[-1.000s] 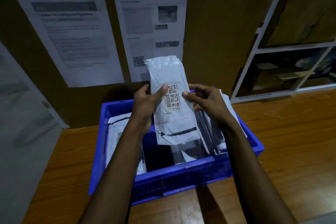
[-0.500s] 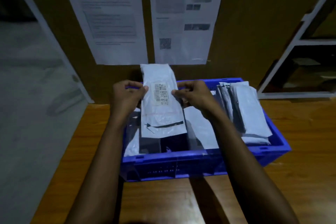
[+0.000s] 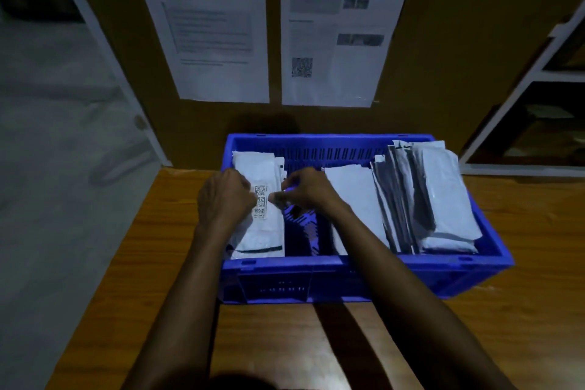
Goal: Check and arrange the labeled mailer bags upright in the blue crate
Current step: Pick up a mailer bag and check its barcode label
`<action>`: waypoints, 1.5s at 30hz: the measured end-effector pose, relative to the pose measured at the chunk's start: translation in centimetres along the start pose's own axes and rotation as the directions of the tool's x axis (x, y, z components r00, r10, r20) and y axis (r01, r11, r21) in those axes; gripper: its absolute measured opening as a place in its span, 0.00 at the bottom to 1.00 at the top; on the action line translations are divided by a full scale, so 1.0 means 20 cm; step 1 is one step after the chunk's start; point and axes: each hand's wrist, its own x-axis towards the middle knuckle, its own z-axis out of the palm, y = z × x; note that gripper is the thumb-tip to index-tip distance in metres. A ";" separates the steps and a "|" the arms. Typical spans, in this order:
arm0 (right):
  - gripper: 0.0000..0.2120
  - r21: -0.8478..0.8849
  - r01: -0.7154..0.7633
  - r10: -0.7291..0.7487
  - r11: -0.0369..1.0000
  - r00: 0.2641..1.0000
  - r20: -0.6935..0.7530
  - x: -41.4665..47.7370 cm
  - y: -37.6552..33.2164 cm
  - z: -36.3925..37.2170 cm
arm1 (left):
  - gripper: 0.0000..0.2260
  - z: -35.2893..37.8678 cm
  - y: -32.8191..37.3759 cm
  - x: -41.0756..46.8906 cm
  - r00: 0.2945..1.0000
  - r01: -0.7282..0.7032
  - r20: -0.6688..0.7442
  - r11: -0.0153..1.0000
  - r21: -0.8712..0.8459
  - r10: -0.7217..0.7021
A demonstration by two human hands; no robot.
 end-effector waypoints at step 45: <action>0.25 0.715 0.163 0.040 0.680 0.965 -0.258 -1.21 0.41 -0.31 | 0.24 -0.30 -0.04 -0.93 0.965 0.144 0.194 0.261 -0.955 0.179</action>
